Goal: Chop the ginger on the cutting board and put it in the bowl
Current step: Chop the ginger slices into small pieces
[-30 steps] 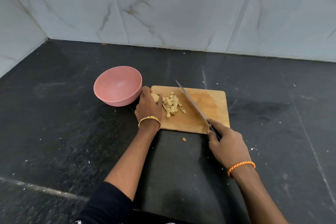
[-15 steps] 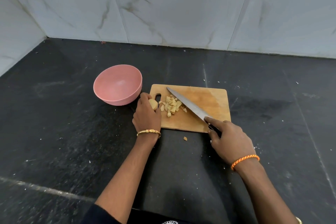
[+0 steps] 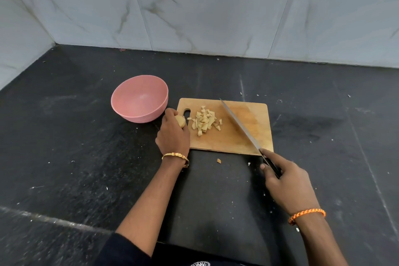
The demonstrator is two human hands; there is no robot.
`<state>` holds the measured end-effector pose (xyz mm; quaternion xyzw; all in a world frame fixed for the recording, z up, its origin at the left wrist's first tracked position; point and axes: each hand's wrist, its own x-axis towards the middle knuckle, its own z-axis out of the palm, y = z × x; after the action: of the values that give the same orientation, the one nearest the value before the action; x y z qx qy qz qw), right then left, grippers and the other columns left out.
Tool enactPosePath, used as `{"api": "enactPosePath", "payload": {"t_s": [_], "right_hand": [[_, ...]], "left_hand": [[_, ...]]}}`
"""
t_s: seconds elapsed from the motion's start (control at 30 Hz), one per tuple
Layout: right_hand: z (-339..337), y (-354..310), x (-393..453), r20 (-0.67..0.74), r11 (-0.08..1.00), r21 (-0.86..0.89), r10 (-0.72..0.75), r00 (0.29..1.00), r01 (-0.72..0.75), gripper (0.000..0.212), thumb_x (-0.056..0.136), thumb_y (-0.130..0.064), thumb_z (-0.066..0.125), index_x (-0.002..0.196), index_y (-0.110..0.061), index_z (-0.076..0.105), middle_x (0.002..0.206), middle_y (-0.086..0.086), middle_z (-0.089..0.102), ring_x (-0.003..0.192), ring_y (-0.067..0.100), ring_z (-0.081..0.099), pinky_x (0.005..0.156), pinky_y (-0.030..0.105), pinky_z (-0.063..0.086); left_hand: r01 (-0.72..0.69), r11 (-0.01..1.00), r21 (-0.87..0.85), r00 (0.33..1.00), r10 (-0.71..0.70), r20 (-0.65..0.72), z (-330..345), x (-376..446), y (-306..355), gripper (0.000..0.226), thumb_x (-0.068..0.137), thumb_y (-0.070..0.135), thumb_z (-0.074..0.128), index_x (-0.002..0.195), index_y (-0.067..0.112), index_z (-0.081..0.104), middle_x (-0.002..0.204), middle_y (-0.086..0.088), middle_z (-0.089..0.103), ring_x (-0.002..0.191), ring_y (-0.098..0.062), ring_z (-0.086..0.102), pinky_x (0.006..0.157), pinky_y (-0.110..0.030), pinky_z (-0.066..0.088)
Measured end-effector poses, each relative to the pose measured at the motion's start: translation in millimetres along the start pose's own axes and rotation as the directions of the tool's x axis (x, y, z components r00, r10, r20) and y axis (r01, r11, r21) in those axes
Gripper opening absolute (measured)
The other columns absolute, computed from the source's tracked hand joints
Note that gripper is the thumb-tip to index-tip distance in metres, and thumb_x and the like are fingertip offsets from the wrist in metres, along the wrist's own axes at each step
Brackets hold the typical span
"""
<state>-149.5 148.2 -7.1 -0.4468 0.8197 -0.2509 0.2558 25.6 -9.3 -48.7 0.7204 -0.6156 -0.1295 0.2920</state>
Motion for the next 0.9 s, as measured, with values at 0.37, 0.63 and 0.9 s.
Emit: {"api": "enactPosePath", "payload": {"t_s": [0.37, 0.63, 0.9], "right_hand": [[5, -1, -7, 0.005, 0.997, 0.07, 0.018, 1.0, -0.018, 0.04, 0.091, -0.024, 0.056, 0.128, -0.041, 0.054, 0.101, -0.004, 0.063, 0.08, 0.015, 0.059, 0.071, 0.028, 0.048], [17, -4, -20, 0.059, 0.995, 0.089, 0.036, 0.998, -0.041, 0.041, 0.093, -0.023, 0.052, 0.131, -0.037, 0.052, 0.088, -0.008, 0.059, 0.077, 0.011, 0.058, 0.069, 0.023, 0.049], [20, -3, -18, 0.028, 0.851, 0.514, 0.109, 0.994, -0.108, 0.027, 0.095, -0.018, 0.051, 0.093, -0.044, 0.06, 0.064, -0.002, 0.059, 0.058, 0.013, 0.052, 0.061, 0.034, 0.046]], "left_hand": [[-0.033, 0.997, 0.067, 0.999, 0.031, 0.039, 4, 6, 1, 0.033, 0.09, 0.043, 0.051, 0.109, 0.018, 0.041, 0.106, -0.004, 0.06, 0.089, -0.03, 0.061, 0.064, -0.035, 0.037], [-0.023, 1.0, 0.004, 1.0, 0.023, 0.016, 2, -7, -2, 0.029, 0.091, 0.04, 0.05, 0.109, 0.019, 0.043, 0.105, -0.002, 0.06, 0.087, -0.028, 0.06, 0.064, -0.033, 0.037], [0.188, 0.878, -0.44, 0.966, -0.085, 0.243, -9, 4, 44, 0.035, 0.088, 0.021, 0.05, 0.118, 0.005, 0.043, 0.122, -0.01, 0.043, 0.092, -0.017, 0.046, 0.078, -0.026, 0.034]]}}
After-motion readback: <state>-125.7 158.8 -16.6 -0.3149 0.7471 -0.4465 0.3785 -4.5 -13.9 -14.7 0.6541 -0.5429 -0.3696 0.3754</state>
